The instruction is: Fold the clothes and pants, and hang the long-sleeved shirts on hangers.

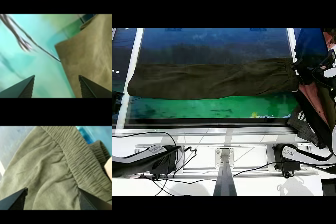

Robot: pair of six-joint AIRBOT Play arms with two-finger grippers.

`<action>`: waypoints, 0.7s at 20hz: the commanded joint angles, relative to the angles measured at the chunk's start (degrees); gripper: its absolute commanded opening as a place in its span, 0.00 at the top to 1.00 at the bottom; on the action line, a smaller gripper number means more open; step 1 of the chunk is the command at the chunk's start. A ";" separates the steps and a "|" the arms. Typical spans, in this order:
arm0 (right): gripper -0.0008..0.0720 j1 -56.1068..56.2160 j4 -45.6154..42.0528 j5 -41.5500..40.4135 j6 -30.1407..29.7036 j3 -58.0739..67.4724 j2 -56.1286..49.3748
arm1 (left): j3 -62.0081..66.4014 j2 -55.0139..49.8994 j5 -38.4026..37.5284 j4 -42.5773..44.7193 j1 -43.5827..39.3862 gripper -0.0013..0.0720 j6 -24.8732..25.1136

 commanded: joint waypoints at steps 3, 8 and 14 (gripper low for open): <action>0.02 0.11 0.61 1.81 -0.17 0.20 -0.04 | -5.60 -5.18 4.13 -21.55 -1.27 0.18 9.60; 0.02 0.11 0.46 6.82 -4.70 5.25 -0.07 | -5.07 -11.34 8.79 -39.34 -4.15 0.18 27.28; 0.03 2.19 0.31 11.34 -5.57 12.37 -0.07 | 1.05 -16.39 15.72 -40.94 -9.73 0.20 32.09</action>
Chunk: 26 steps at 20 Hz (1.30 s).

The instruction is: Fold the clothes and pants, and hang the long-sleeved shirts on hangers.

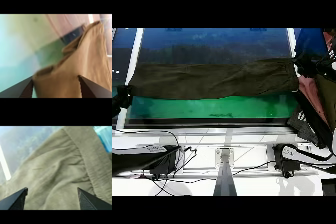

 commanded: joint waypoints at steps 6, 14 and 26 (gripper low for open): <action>0.58 12.81 -0.31 -3.87 -1.03 4.61 -0.09 | 7.80 -4.90 2.91 -2.40 -7.13 0.95 4.11; 0.94 27.85 -0.52 -16.15 2.91 7.45 -4.50 | 15.39 13.40 -6.12 10.19 -11.82 0.95 4.11; 0.94 57.86 2.51 -5.62 12.85 41.48 -37.90 | 15.39 40.94 -6.69 10.08 -28.46 0.95 3.80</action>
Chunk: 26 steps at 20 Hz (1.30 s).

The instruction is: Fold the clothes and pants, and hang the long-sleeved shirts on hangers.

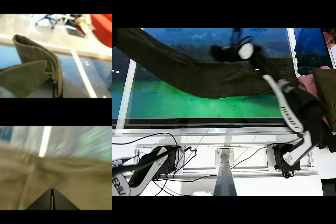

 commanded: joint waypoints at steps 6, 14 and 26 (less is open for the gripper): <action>0.94 18.84 2.16 4.76 2.23 13.57 -14.40 | 0.02 1.86 0.61 -0.20 -6.95 0.95 -0.59; 0.94 9.01 -8.35 18.12 0.20 13.64 -10.45 | 0.02 -6.67 0.59 -0.20 -18.23 0.95 -1.53; 0.94 -20.70 -15.87 30.71 0.04 13.64 2.86 | 0.02 -22.91 0.09 -0.15 -47.74 0.03 -6.19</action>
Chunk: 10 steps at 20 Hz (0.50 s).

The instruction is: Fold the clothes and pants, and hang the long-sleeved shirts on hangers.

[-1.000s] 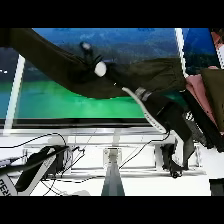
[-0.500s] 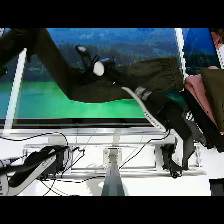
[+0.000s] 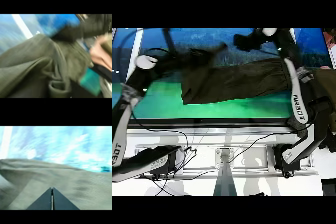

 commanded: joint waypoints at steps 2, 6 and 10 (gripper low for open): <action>0.94 -6.32 -0.70 5.95 -0.13 0.02 2.05 | 0.04 -3.48 -0.61 0.31 -7.04 0.03 -0.68; 0.94 -6.97 -1.18 8.50 -5.42 0.02 2.23 | 0.04 0.39 -0.63 6.23 1.05 0.03 -1.92; 0.94 -6.97 -2.08 8.07 -6.10 0.02 2.29 | 0.04 5.25 -4.39 21.42 17.27 0.04 -12.50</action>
